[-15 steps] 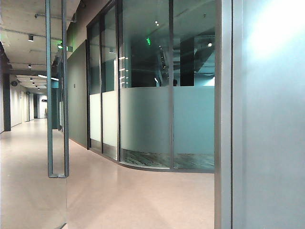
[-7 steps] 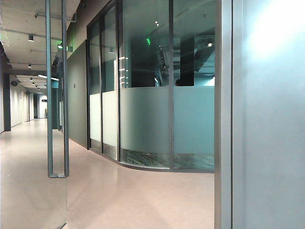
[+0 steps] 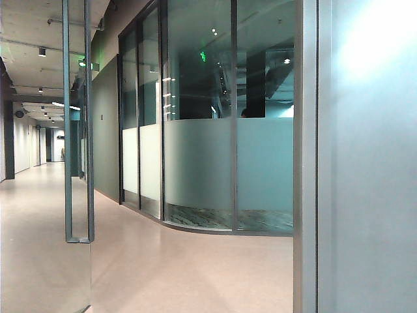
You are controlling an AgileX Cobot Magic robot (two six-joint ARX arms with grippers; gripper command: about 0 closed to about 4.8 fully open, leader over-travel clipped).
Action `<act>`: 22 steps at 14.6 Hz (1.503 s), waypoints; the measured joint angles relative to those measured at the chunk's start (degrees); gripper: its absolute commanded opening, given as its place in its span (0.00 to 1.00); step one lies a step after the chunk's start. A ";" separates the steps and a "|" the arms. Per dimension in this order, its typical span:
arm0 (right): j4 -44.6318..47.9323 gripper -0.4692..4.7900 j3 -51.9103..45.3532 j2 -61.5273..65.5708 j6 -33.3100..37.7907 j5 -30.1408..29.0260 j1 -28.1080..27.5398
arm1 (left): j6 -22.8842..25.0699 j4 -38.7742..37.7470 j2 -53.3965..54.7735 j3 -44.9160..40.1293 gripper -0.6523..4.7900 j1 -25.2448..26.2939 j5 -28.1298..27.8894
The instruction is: Raise the arm to find the leftmost switch on the wall and turn on the lights.
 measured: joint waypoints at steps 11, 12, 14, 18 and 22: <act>14.34 0.09 -28.52 -6.58 -0.74 0.09 -11.02 | 0.00 0.00 0.00 0.00 0.11 0.00 0.02; 17.16 0.09 -30.86 -6.58 -0.72 0.09 -10.01 | 0.00 -0.02 0.00 0.00 0.11 0.00 0.02; 19.12 0.09 -32.59 -6.58 -0.66 0.09 -9.01 | 0.00 -0.02 0.00 0.00 0.11 0.00 0.02; 20.52 0.09 -32.59 -6.60 -0.57 0.11 -8.70 | 0.00 0.00 0.00 0.00 0.11 0.00 0.02; 20.83 0.09 -32.59 -6.60 -0.57 0.09 -5.86 | 0.00 -0.02 0.00 0.00 0.11 0.00 0.02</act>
